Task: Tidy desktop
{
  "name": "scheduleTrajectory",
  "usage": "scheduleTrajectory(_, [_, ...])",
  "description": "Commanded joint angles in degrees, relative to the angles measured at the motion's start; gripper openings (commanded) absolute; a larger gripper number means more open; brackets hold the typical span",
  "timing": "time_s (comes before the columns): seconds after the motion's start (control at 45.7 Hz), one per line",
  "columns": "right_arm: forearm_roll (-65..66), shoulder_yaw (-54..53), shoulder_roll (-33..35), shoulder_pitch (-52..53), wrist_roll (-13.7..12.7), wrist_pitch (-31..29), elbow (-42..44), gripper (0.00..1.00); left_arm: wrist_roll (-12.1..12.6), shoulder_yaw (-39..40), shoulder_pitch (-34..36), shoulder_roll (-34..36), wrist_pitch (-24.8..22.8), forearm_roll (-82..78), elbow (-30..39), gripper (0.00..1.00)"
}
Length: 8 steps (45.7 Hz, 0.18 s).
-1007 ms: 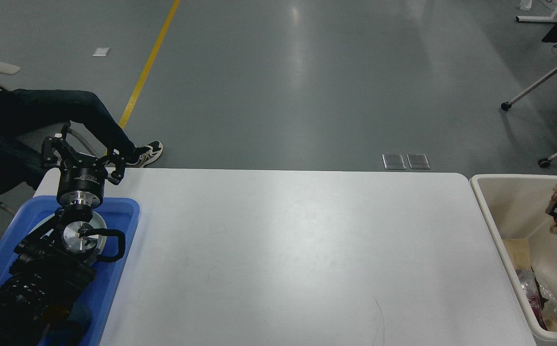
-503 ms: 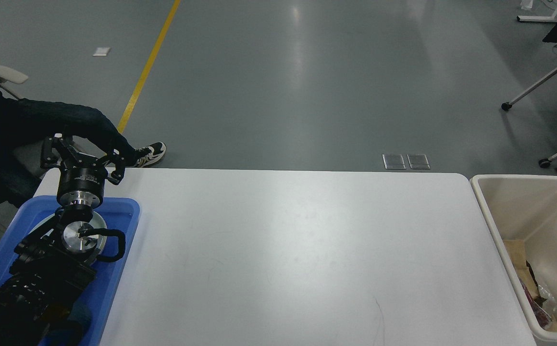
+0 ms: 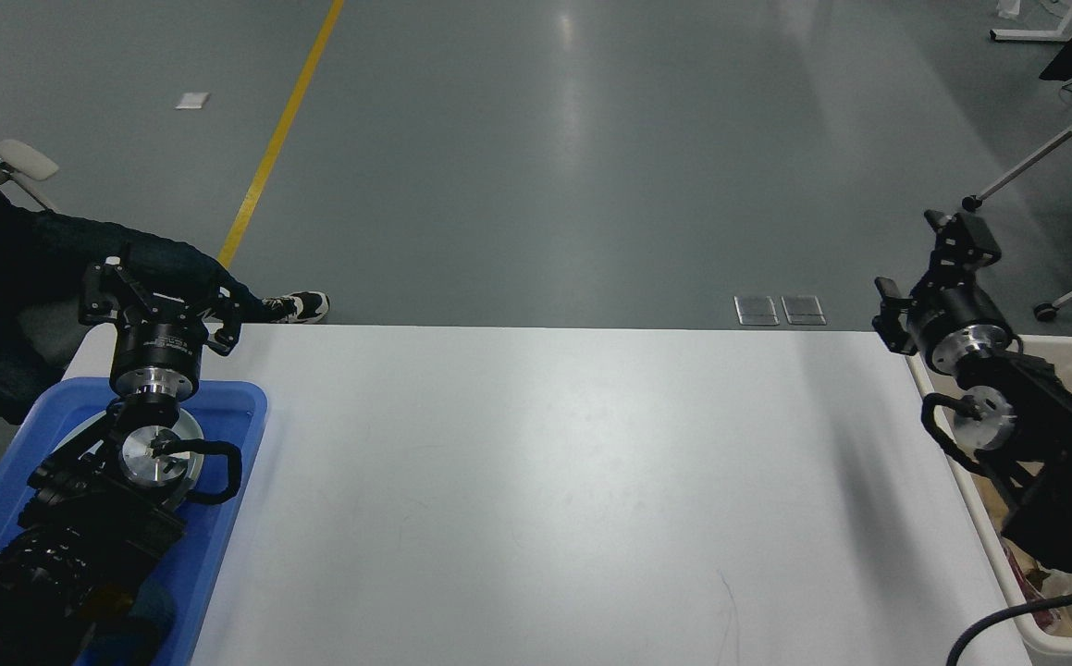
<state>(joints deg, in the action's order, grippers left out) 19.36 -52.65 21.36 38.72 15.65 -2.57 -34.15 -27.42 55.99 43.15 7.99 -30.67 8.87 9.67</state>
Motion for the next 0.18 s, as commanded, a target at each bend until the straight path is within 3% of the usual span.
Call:
scheduleTrajectory(0.0, [0.06, -0.61, -4.39, 1.53, 0.34, 0.02, -0.48, 1.00, 0.00, 0.00, 0.00, 0.01, 0.00, 0.01, 0.00, 0.96])
scheduleTrajectory(0.153, [0.15, -0.35, -7.21, 3.28, 2.10, 0.11, -0.48, 1.00, 0.00, 0.00, 0.00, 0.01, 0.00, 0.01, 0.00, 0.96])
